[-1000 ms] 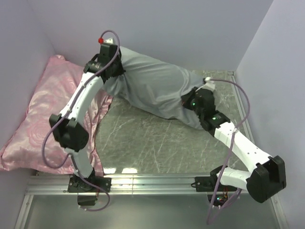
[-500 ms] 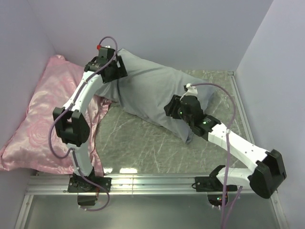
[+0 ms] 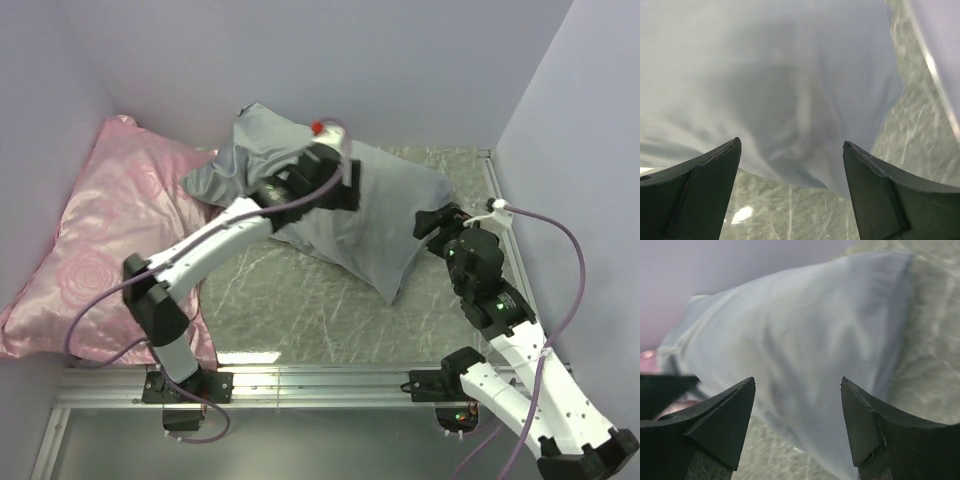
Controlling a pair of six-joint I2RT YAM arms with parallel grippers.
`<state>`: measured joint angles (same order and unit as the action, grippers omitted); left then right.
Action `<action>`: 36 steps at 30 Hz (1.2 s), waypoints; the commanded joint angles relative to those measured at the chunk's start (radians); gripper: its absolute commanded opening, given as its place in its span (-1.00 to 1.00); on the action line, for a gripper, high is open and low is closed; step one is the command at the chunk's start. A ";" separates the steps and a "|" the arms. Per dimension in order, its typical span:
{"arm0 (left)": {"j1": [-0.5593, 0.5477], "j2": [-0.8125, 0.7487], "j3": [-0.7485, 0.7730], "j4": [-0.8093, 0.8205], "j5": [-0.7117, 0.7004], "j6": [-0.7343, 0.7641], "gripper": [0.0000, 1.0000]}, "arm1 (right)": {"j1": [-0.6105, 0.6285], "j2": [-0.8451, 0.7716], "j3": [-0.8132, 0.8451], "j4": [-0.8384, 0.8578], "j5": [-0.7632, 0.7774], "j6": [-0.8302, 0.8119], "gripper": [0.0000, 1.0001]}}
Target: Remove the pillowcase from the pillow
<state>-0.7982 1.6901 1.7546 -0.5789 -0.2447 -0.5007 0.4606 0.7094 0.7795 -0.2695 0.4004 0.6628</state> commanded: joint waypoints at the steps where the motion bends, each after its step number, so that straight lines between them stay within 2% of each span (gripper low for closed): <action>1: -0.128 0.101 0.037 0.030 -0.137 0.010 0.78 | -0.072 -0.031 -0.043 -0.069 -0.008 0.035 0.53; 3: -0.163 0.158 0.048 0.040 -0.206 0.004 0.79 | -0.092 -0.071 -0.058 -0.083 -0.012 0.041 0.55; 9: -0.240 0.287 0.091 0.064 -0.260 0.014 0.83 | -0.146 -0.084 -0.077 -0.122 -0.046 0.029 0.64; 12: -0.242 0.335 0.092 0.068 -0.268 0.010 0.72 | -0.174 -0.085 -0.088 -0.108 -0.083 0.024 0.66; 14: -0.242 0.342 0.088 0.064 -0.286 0.001 0.45 | -0.178 -0.082 -0.091 -0.093 -0.110 0.020 0.66; 15: -0.242 0.342 0.086 0.057 -0.315 -0.002 0.06 | -0.178 -0.077 -0.091 -0.089 -0.120 0.014 0.66; 18: -0.239 0.312 0.068 0.071 -0.332 0.005 -0.45 | -0.178 -0.047 -0.094 -0.077 -0.153 0.001 0.65; 19: -0.237 0.303 0.072 0.062 -0.344 0.005 -0.69 | -0.180 -0.039 -0.095 -0.074 -0.167 0.000 0.64; 21: -0.234 0.296 0.092 0.044 -0.361 0.004 -0.91 | -0.178 -0.021 -0.114 -0.062 -0.175 0.000 0.62; 23: -0.231 0.284 0.100 0.028 -0.386 0.002 -0.99 | -0.180 -0.007 -0.132 -0.047 -0.176 0.004 0.63; 29: -0.193 0.237 0.102 -0.001 -0.409 -0.021 -0.99 | -0.181 0.015 -0.180 -0.019 -0.170 0.011 0.62; 36: -0.105 0.157 0.072 0.010 -0.384 -0.033 -0.99 | -0.186 0.061 -0.223 0.032 -0.221 0.015 0.52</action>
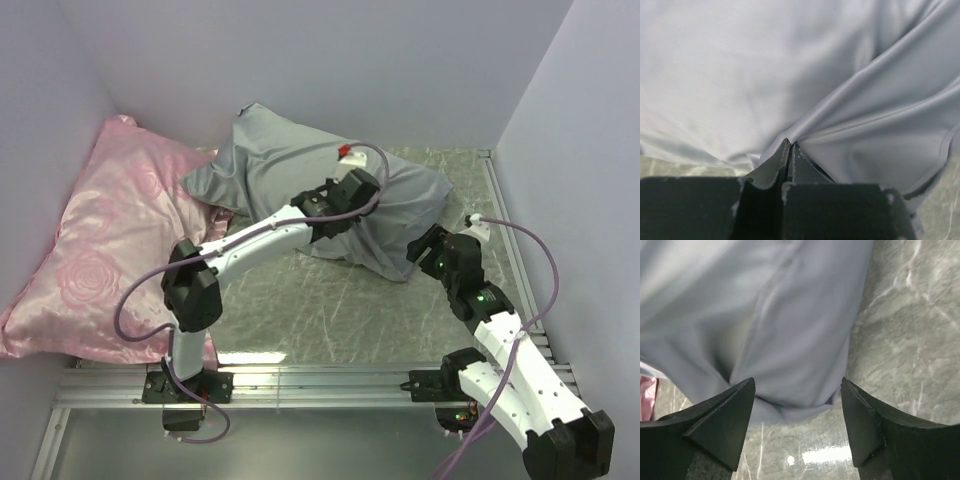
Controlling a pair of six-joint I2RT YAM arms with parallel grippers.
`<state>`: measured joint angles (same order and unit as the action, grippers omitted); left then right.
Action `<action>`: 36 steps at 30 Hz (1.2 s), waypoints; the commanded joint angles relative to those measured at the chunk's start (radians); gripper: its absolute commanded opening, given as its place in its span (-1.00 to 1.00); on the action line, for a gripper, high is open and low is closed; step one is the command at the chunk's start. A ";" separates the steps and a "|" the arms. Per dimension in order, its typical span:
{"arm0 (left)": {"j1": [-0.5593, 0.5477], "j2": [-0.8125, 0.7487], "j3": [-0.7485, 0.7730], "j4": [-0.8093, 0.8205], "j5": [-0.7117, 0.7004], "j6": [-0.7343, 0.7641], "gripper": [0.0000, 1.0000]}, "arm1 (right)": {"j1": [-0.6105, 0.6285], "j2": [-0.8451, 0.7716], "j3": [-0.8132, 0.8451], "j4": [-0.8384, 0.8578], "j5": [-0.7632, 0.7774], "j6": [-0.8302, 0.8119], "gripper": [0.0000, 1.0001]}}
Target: Remove the pillowcase from the pillow
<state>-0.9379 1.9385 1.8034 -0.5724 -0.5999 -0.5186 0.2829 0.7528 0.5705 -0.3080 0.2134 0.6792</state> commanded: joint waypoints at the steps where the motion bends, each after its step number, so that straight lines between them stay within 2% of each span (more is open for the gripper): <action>1: 0.037 -0.096 0.025 0.003 -0.034 -0.017 -0.99 | -0.007 0.023 -0.017 0.081 -0.043 -0.003 0.51; 8: 0.048 -0.099 0.045 -0.007 -0.023 -0.014 -0.99 | 0.001 0.141 -0.024 0.208 -0.157 -0.021 0.52; 13: 0.060 -0.096 0.004 0.003 0.000 -0.027 -0.99 | 0.042 0.093 0.003 0.188 -0.112 -0.017 0.54; 16: 0.070 -0.093 -0.018 0.008 0.012 -0.038 -0.99 | 0.070 0.068 0.019 0.182 -0.066 -0.018 0.64; 20: 0.074 -0.102 -0.042 0.028 0.028 -0.046 -0.99 | 0.075 0.201 0.101 0.158 -0.066 -0.026 0.57; 24: 0.093 -0.092 -0.036 0.034 0.063 -0.049 -0.99 | 0.078 0.293 0.077 0.199 -0.042 0.000 0.51; 25: 0.099 -0.085 -0.036 0.039 0.071 -0.049 -0.99 | 0.076 0.304 0.065 0.208 -0.045 0.006 0.45; 26: 0.109 -0.079 -0.033 0.040 0.087 -0.049 -0.99 | 0.076 0.301 0.042 0.220 -0.043 0.020 0.23; 28: 0.123 -0.055 -0.029 0.042 0.103 -0.049 -0.99 | 0.076 0.264 0.010 0.227 -0.037 0.042 -0.05; 29: 0.138 -0.046 -0.024 0.042 0.113 -0.050 -0.99 | 0.076 0.249 -0.018 0.218 -0.023 0.046 -0.34; 30: 0.146 -0.029 -0.022 0.042 0.132 -0.052 -0.99 | 0.073 0.232 -0.027 0.204 -0.003 0.054 -0.46; 32: 0.171 -0.016 -0.022 0.051 0.141 -0.054 -0.99 | 0.062 0.189 -0.055 0.161 0.032 0.068 -0.61; 36: 0.221 0.028 -0.016 0.063 0.176 -0.067 -0.99 | 0.021 0.135 -0.092 0.109 0.007 0.082 -0.75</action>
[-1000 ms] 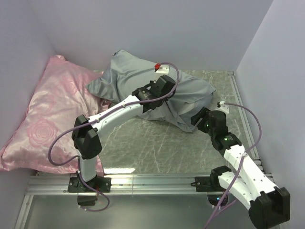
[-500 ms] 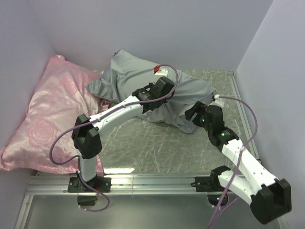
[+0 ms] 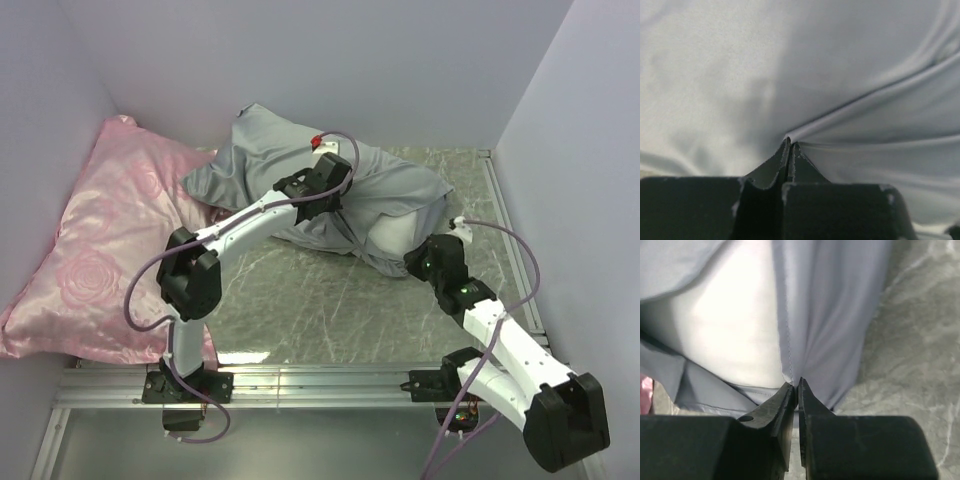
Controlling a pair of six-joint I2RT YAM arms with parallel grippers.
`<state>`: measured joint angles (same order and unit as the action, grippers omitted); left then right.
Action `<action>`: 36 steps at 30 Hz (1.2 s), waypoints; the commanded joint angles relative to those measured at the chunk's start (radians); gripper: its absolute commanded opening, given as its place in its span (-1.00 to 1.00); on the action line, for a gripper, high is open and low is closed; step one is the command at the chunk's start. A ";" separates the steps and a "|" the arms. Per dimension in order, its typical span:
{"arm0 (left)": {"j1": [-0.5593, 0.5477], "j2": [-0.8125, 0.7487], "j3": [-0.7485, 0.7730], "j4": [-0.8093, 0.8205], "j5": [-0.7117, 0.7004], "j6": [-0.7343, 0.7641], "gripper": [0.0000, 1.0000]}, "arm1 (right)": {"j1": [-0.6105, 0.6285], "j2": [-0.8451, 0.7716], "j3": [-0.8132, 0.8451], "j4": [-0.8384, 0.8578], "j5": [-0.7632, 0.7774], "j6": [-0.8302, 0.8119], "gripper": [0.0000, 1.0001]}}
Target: Remove the pillowcase from the pillow
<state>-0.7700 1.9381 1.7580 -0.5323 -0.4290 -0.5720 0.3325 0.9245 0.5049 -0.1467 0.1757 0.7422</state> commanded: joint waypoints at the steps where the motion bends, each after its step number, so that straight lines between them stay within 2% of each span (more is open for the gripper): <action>1: 0.064 0.035 0.031 0.023 0.024 -0.017 -0.99 | -0.041 -0.036 -0.043 -0.063 0.045 0.026 -0.76; 6: 0.142 0.045 0.031 0.012 0.032 -0.040 -0.99 | -0.147 0.031 -0.088 0.002 -0.132 0.085 -0.94; 10: 0.210 -0.004 -0.015 0.037 0.076 -0.048 -0.99 | -0.164 0.207 -0.066 0.067 -0.134 0.118 -1.00; 13: 0.209 0.002 -0.003 0.020 0.075 -0.035 -0.99 | -0.168 0.380 -0.046 0.139 -0.191 0.132 -1.00; 17: 0.189 0.015 -0.015 0.028 0.128 -0.012 -0.99 | -0.150 0.401 -0.031 0.144 -0.200 0.163 -1.00; 20: 0.143 0.039 0.008 -0.011 0.105 0.012 -0.99 | -0.139 0.436 -0.003 0.162 -0.206 0.151 -1.00; 23: 0.101 0.029 0.006 -0.017 0.075 0.021 -0.70 | -0.133 0.453 -0.005 0.183 -0.217 0.154 -1.00; 24: 0.084 0.021 0.008 -0.024 0.066 0.029 -0.50 | -0.133 0.451 -0.008 0.190 -0.228 0.155 -1.00; 27: 0.051 -0.004 0.037 -0.047 0.036 0.047 -0.08 | -0.133 0.427 -0.032 0.213 -0.229 0.158 -1.00; 30: 0.020 -0.031 0.067 -0.072 0.018 0.060 0.14 | -0.133 0.395 -0.046 0.223 -0.242 0.158 -1.00; 36: -0.044 -0.109 0.103 -0.116 0.013 0.078 0.12 | -0.133 0.326 -0.066 0.239 -0.263 0.174 -1.00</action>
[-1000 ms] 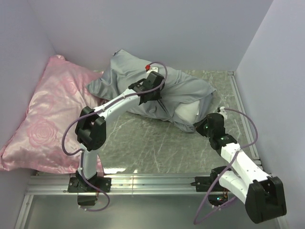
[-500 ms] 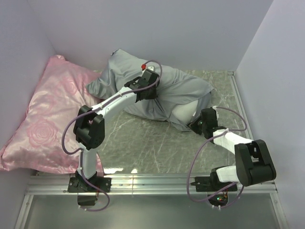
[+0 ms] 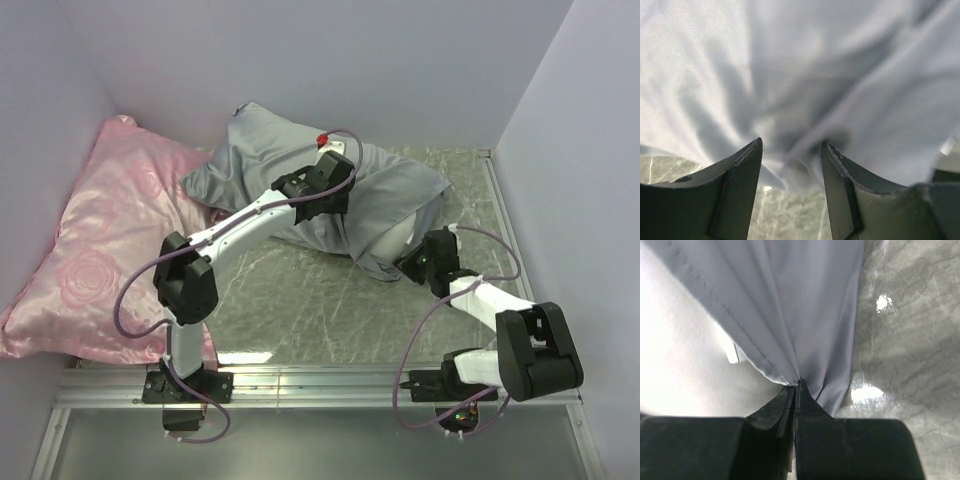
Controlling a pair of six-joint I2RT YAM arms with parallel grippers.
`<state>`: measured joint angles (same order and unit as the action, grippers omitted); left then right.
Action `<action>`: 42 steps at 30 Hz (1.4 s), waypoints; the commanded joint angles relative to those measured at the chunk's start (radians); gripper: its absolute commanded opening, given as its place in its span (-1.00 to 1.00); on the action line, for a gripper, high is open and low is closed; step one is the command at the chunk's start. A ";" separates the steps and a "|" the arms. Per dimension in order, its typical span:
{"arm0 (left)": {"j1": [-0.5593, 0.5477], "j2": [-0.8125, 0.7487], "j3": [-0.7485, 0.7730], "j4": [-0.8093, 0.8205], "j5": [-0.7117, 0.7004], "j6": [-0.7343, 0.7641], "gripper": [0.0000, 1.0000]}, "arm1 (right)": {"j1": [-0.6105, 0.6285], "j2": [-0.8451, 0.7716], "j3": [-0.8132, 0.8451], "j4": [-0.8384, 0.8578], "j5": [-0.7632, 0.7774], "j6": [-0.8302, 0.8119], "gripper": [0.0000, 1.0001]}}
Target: Remove the pillowcase from the pillow
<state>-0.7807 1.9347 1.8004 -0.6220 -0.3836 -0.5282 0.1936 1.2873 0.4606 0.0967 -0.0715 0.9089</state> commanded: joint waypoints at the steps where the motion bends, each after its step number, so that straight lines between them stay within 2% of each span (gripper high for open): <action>1: -0.041 -0.115 0.065 -0.034 -0.028 0.036 0.12 | 0.004 -0.054 -0.023 -0.005 -0.014 0.008 -1.00; 5: -0.080 -0.161 0.038 -0.015 0.049 0.031 0.10 | 0.006 -0.089 -0.034 -0.003 -0.019 0.019 -1.00; 7: -0.110 -0.174 0.019 0.007 0.099 0.027 0.20 | 0.004 -0.112 -0.042 0.000 -0.019 0.025 -1.00; 8: -0.123 -0.172 0.008 0.014 0.107 0.028 0.29 | 0.006 -0.120 -0.045 -0.002 -0.017 0.027 -1.00; 9: -0.152 -0.154 0.010 0.025 0.109 0.030 0.49 | 0.006 -0.128 -0.045 -0.006 -0.014 0.028 -1.00; 11: -0.173 -0.126 0.023 0.034 0.115 0.033 0.59 | 0.004 -0.147 -0.048 -0.017 -0.013 0.027 -1.00; 21: -0.212 0.177 0.195 0.034 0.086 0.073 0.91 | 0.006 -0.244 -0.076 -0.051 0.016 0.016 -1.00; 26: -0.206 0.308 0.330 -0.011 0.040 0.095 0.94 | 0.004 -0.229 -0.082 -0.035 0.012 0.013 -1.00; 28: -0.204 0.357 0.375 -0.021 0.032 0.099 0.76 | 0.006 -0.226 -0.080 -0.032 0.013 0.010 -1.00; 29: -0.195 0.383 0.392 -0.039 0.031 0.096 0.21 | 0.003 -0.227 -0.077 -0.031 0.010 0.008 -1.00; 31: -0.180 0.395 0.444 -0.064 0.035 0.085 -0.58 | 0.004 -0.229 -0.063 -0.035 0.007 -0.002 -1.00; 32: -0.166 0.394 0.453 -0.070 0.038 0.077 -0.86 | 0.004 -0.232 -0.057 -0.046 0.007 -0.010 -1.00; 33: -0.160 0.368 0.458 -0.065 0.043 0.077 -0.99 | 0.004 -0.240 -0.050 -0.054 0.004 -0.015 -1.00; 42: -0.042 0.146 0.533 -0.042 0.133 0.047 -0.99 | 0.015 -0.327 0.032 -0.144 0.022 -0.070 -0.92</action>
<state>-0.9001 2.2585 2.2314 -0.7132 -0.2287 -0.4694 0.1967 0.9916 0.4515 0.0006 -0.0647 0.8722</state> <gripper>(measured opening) 0.029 0.039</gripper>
